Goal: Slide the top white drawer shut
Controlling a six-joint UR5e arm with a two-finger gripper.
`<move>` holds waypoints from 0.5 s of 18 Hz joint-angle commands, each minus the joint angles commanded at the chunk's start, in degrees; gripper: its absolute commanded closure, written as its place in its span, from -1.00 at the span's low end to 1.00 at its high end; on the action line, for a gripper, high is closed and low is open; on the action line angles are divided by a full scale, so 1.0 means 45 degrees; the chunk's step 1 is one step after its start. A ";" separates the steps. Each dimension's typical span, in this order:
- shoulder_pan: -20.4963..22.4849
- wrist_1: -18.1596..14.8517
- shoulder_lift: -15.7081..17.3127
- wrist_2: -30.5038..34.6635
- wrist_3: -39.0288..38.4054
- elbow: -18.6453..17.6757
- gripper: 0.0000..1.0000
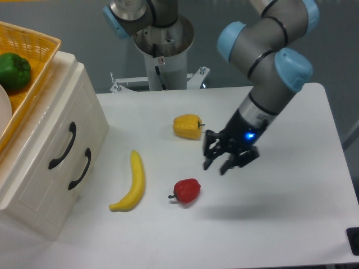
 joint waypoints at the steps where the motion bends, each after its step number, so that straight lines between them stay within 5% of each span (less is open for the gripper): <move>1: 0.0039 0.0215 -0.0059 0.0508 0.0019 0.0019 -0.62; 4: 0.0235 0.0451 -0.0332 0.1312 0.0350 0.0136 -0.99; 9: 0.0391 0.0549 -0.0820 0.2502 0.1711 0.0858 -1.00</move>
